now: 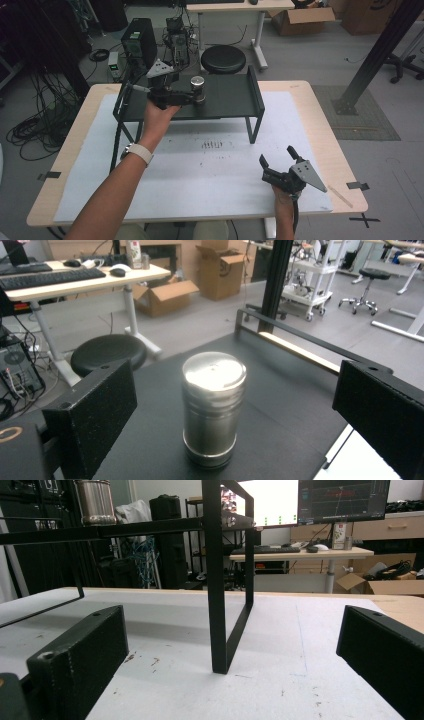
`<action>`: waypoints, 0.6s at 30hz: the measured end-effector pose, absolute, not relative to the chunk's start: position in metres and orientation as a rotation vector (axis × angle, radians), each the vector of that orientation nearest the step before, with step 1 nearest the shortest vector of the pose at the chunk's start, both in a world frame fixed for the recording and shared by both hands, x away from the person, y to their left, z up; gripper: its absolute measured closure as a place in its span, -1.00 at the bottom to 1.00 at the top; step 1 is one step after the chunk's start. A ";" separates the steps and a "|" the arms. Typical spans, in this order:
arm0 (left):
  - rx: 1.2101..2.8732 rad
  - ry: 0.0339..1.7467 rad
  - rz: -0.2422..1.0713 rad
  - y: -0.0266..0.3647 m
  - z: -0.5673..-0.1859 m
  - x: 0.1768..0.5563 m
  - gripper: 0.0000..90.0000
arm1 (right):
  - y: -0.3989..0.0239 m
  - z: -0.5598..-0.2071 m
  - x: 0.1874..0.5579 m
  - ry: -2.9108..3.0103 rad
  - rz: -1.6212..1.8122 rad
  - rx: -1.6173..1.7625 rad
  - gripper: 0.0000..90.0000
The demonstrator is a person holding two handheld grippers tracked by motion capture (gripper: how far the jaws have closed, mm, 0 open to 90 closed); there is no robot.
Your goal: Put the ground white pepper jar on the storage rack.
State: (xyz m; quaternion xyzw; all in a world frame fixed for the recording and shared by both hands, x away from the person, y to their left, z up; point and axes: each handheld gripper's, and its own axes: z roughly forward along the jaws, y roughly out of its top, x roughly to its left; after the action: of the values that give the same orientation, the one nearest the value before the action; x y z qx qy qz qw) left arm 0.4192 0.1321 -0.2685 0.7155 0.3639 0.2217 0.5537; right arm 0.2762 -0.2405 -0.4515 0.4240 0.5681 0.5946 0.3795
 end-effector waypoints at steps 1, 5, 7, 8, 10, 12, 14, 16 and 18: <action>1.688 0.856 0.523 0.133 -0.268 0.417 -0.90 | -0.240 -0.451 0.276 1.452 1.520 1.085 -1.00; 1.691 0.840 0.531 0.138 -0.268 0.409 -0.90 | -0.240 -0.451 0.276 1.453 1.519 1.086 -1.00; 1.677 0.838 0.533 0.141 -0.268 0.405 -0.91 | -0.240 -0.452 0.276 1.452 1.520 1.084 -1.00; 1.673 0.835 0.534 0.142 -0.268 0.403 -0.91 | -0.240 -0.452 0.276 1.451 1.521 1.085 -1.00; 1.668 0.831 0.542 0.144 -0.267 0.399 -0.91 | -0.240 -0.452 0.276 1.452 1.520 1.085 -1.00; 1.663 0.827 0.546 0.146 -0.268 0.395 -0.91 | -0.240 -0.451 0.276 1.452 1.519 1.085 -1.00; 1.660 0.822 0.546 0.148 -0.268 0.392 -0.91 | -0.240 -0.452 0.276 1.453 1.519 1.083 -1.00; 1.654 0.818 0.548 0.150 -0.269 0.388 -0.91 | -0.240 -0.452 0.276 1.453 1.519 1.080 -1.00; 1.649 0.815 0.552 0.152 -0.270 0.385 -0.91 | -0.240 -0.451 0.276 1.455 1.518 1.082 -1.00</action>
State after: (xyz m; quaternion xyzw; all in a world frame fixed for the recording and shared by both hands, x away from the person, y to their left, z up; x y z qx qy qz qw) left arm 0.3849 0.1524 -0.2700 0.7034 0.3477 0.2355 0.5735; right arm 0.2760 -0.2400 -0.4515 0.4233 0.5695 0.5941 0.3788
